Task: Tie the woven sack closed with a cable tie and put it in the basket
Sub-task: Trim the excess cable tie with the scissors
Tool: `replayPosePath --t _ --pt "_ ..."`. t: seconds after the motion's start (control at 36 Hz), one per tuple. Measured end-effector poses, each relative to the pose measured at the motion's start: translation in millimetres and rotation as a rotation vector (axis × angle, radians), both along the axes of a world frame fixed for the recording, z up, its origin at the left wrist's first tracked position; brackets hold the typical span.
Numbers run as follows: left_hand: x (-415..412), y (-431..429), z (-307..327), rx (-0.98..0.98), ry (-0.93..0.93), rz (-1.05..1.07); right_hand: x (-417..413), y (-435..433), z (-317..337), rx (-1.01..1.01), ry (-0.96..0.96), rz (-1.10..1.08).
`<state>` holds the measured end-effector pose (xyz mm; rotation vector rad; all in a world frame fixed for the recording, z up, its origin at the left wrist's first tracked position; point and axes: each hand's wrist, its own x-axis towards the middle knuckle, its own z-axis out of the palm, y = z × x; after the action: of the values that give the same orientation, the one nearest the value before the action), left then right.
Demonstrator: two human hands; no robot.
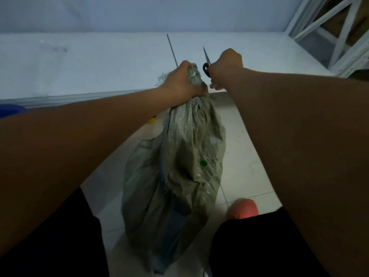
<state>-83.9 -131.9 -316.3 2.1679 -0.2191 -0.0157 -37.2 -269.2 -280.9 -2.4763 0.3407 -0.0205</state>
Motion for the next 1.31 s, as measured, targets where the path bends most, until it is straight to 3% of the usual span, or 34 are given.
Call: replayPosePath --t 0.28,0.58,0.86,1.14,1.31 --pt "-1 13 19 0.085 0.059 -0.007 -21 -8 16 -0.032 0.046 0.012" --pt "5 -29 14 0.096 0.049 -0.017 -35 -43 4 0.006 0.067 -0.088" --pt "24 -33 6 0.030 -0.028 0.048 -13 -33 -31 0.164 0.009 -0.172" --pt "58 -41 -26 -0.073 -0.081 0.088 31 -45 -39 0.126 0.032 -0.153" --pt "78 -56 -30 -0.037 -0.142 0.063 47 -49 -47 0.066 0.015 -0.129"
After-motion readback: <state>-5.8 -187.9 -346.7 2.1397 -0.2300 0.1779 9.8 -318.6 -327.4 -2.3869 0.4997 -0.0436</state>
